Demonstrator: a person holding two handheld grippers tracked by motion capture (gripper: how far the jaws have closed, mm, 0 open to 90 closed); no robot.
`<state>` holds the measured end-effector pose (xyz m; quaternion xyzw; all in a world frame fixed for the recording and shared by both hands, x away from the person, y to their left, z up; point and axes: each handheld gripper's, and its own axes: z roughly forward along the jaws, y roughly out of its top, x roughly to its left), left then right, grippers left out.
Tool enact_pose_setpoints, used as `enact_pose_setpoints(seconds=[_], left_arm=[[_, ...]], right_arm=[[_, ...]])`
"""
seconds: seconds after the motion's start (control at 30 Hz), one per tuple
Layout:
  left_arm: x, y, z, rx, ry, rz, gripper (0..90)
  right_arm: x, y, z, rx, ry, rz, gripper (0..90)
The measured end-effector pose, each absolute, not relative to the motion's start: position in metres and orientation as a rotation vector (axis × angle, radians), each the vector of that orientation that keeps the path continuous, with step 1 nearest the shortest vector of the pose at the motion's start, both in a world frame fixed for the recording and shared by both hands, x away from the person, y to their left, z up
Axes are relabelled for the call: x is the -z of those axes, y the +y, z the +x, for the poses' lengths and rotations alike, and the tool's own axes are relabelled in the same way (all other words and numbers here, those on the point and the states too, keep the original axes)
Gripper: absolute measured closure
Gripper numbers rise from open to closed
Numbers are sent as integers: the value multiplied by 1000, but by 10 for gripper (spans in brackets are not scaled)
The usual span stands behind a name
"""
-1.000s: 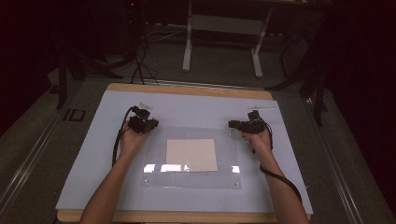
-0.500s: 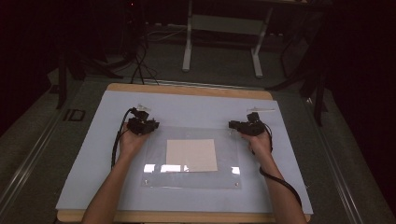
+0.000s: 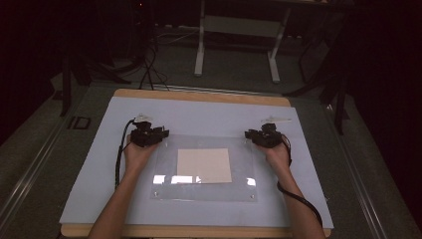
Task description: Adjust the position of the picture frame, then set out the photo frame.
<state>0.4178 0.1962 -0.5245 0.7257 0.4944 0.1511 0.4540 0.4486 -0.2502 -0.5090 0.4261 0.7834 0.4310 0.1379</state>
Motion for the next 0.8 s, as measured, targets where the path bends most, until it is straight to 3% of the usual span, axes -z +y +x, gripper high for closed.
enact_pose_setpoints(seconds=[0.33, 0.63, 0.8], left_arm=[[517, 203, 413, -435, 1200, 1750, 548], [515, 207, 412, -450, 1195, 1745, 541], [514, 204, 412, -466, 1181, 1759, 566]], right_arm=[[513, -252, 444, -1256, 2255, 1201, 682], [513, -251, 441, -1248, 2223, 1185, 824], [513, -249, 441, -1229, 2221, 1173, 839]])
